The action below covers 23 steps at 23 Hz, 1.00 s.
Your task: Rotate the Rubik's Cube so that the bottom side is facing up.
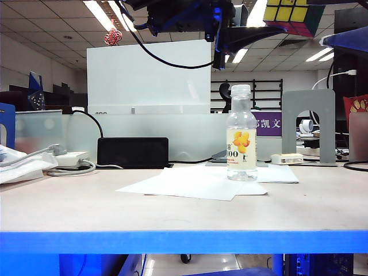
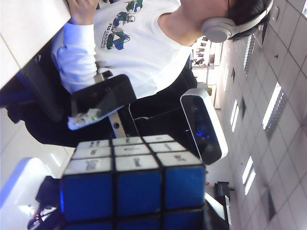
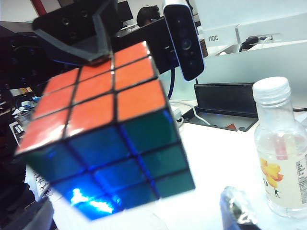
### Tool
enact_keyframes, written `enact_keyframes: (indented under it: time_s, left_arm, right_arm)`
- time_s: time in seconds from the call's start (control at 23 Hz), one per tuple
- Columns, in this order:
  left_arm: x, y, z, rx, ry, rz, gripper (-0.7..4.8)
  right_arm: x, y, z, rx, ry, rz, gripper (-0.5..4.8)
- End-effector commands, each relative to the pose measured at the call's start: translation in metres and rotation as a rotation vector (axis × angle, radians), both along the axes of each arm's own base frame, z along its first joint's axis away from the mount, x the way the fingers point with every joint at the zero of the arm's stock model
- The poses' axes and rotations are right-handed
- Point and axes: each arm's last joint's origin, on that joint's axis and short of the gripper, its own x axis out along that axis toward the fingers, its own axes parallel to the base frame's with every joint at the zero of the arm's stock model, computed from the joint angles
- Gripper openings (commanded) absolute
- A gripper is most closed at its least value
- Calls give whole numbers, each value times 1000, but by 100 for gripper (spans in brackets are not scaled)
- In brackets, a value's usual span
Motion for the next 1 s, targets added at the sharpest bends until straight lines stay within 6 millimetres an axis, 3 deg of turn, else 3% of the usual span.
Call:
enact_keyframes:
  time_s: [0.04, 0.17, 0.39, 0.52, 0.83, 0.91, 1.0]
  left_arm:
    - [-12, -9, 9, -30, -21, -61, 242]
    - [-19, -17, 9, -33, -30, -79, 241]
    - [-18, -16, 9, -32, -31, -74, 242]
    - [-18, -16, 9, -33, -31, -77, 242]
    - [-3, 0, 9, -34, -39, -28, 242]
    - [0, 4, 9, -34, -39, -17, 241]
    - [0, 4, 9, -34, -40, -17, 242]
  right_arm:
    - [1, 5, 10, -8, -59, 23, 455]
    - [2, 12, 21, -5, -92, 50, 454]
    - [3, 13, 23, 1, -85, 56, 447]
    - [2, 14, 22, -3, -71, 75, 372]
    - [-3, 6, 25, -14, -72, 70, 362]
    - [-3, 2, 25, -16, -73, 59, 305]
    - [-3, 2, 25, -16, -73, 59, 295]
